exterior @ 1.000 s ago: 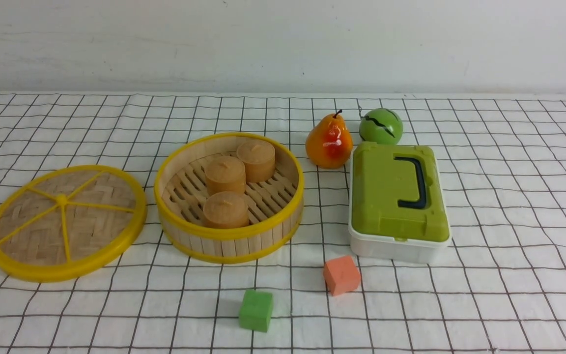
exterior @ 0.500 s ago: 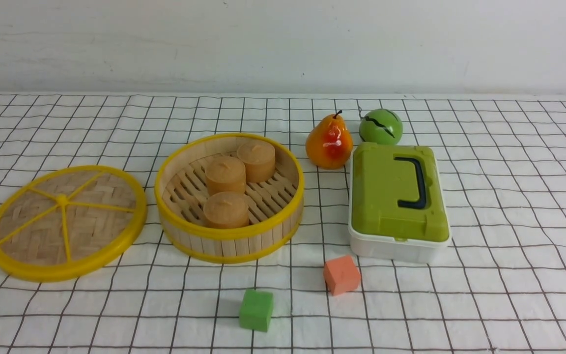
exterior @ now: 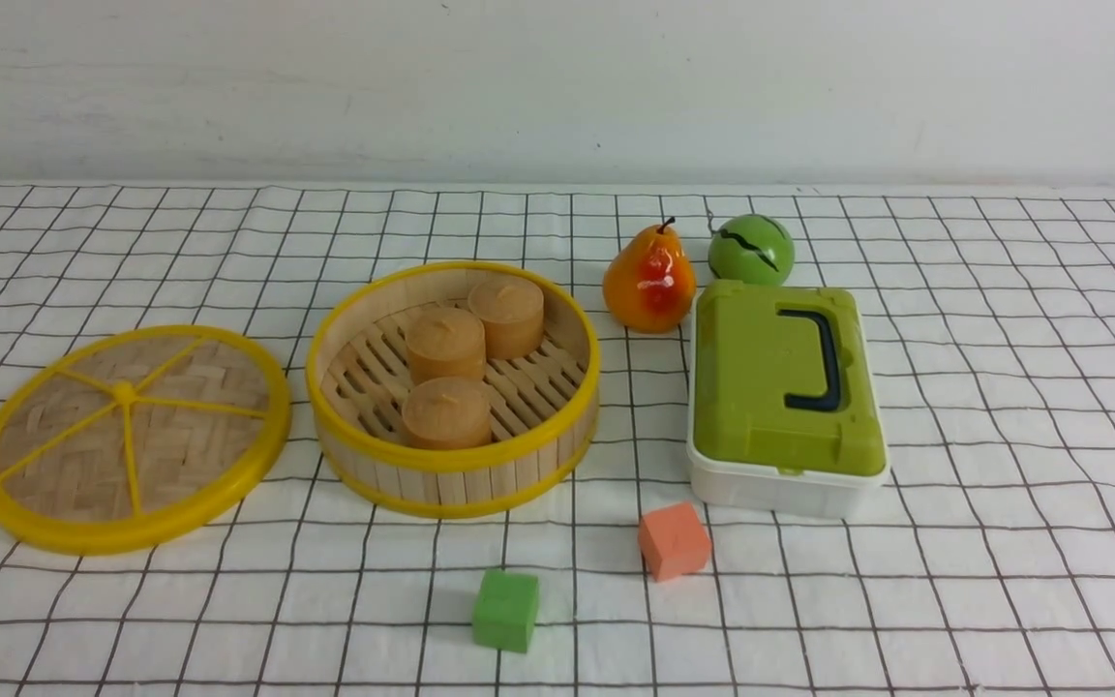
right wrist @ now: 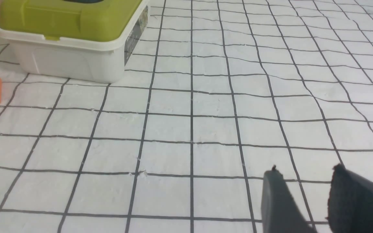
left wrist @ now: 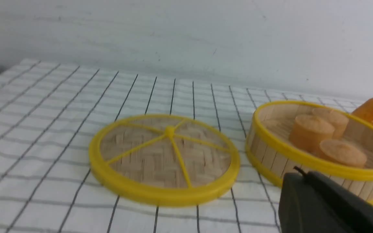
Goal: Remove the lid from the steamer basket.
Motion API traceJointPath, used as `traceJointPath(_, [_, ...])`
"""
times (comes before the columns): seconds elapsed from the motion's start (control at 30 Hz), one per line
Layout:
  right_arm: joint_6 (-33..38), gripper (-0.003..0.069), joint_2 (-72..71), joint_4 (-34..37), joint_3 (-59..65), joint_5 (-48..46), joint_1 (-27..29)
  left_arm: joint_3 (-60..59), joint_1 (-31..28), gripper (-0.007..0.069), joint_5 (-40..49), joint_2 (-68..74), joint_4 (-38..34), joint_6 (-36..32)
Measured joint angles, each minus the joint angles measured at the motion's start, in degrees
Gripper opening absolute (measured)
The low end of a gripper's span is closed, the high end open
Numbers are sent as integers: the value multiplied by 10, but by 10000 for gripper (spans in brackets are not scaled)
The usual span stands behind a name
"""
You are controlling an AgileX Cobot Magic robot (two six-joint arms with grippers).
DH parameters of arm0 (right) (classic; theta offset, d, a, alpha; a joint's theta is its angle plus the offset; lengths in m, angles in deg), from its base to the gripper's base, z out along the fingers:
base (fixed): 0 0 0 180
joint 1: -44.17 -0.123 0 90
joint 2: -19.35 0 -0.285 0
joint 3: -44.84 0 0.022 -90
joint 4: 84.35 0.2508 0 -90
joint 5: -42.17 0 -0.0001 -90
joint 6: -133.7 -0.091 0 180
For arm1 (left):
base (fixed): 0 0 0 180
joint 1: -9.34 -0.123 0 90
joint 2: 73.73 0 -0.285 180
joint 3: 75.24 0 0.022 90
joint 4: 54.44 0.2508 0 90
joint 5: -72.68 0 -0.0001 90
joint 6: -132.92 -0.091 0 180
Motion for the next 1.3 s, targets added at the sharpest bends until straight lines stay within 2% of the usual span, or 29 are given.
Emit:
traceJointPath(0.13, [0,240,0,0,0,0,0,-14,2,-13,55,-1,78,35])
traceJointPath(0.3, [0,240,0,0,0,0,0,-15,32,-13,140,-1,125,96])
traceJointPath(0.47, [0,240,0,0,0,0,0,-15,73,-13,145,-1,136,104])
traceJointPath(1.3, [0,240,0,0,0,0,0,-15,74,-13,146,-1,139,108])
